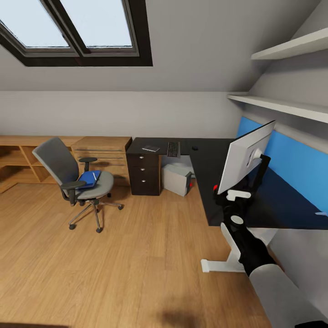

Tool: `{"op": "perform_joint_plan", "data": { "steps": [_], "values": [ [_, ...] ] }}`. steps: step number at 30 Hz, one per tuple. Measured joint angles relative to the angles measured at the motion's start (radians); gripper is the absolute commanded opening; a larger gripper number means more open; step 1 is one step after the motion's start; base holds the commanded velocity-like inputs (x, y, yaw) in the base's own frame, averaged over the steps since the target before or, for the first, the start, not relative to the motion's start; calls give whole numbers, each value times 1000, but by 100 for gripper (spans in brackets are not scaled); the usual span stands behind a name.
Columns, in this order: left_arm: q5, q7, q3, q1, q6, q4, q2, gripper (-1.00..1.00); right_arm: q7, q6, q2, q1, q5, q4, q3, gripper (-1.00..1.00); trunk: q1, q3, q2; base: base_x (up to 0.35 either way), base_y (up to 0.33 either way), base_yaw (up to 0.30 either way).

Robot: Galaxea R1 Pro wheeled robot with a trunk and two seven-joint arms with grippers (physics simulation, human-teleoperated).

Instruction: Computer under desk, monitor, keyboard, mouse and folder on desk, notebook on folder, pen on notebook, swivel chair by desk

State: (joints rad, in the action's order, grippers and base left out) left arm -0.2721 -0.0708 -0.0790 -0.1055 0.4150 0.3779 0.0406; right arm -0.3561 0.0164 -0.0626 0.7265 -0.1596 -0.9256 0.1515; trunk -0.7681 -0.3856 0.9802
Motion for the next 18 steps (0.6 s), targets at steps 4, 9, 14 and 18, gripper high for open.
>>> {"op": "perform_joint_plan", "data": {
  "steps": [4, 9, 14, 18],
  "values": [
    [0, 0, -1, 0, 0, 0, 0, 100, 0, -1, 3, -47, 44, -66, 2, 100, 0, 0, 0, 0, 209, 0],
    [0, 0, -2, 0, 0, 0, 1, 100, 1, -1, 9, -64, 60, -88, 2, 100, 0, 0, 0, 0, 76, 0],
    [0, 0, -3, 0, 0, 0, 1, 100, 1, -1, 10, -67, 64, -94, 0, 100, 0, 0, 0, 38, 22, 0],
    [0, 0, -3, 0, 0, 0, 1, 100, 0, -1, 10, -69, 66, -96, 0, 100, 0, 0, 0, 221, 6, 0]
  ]
}}
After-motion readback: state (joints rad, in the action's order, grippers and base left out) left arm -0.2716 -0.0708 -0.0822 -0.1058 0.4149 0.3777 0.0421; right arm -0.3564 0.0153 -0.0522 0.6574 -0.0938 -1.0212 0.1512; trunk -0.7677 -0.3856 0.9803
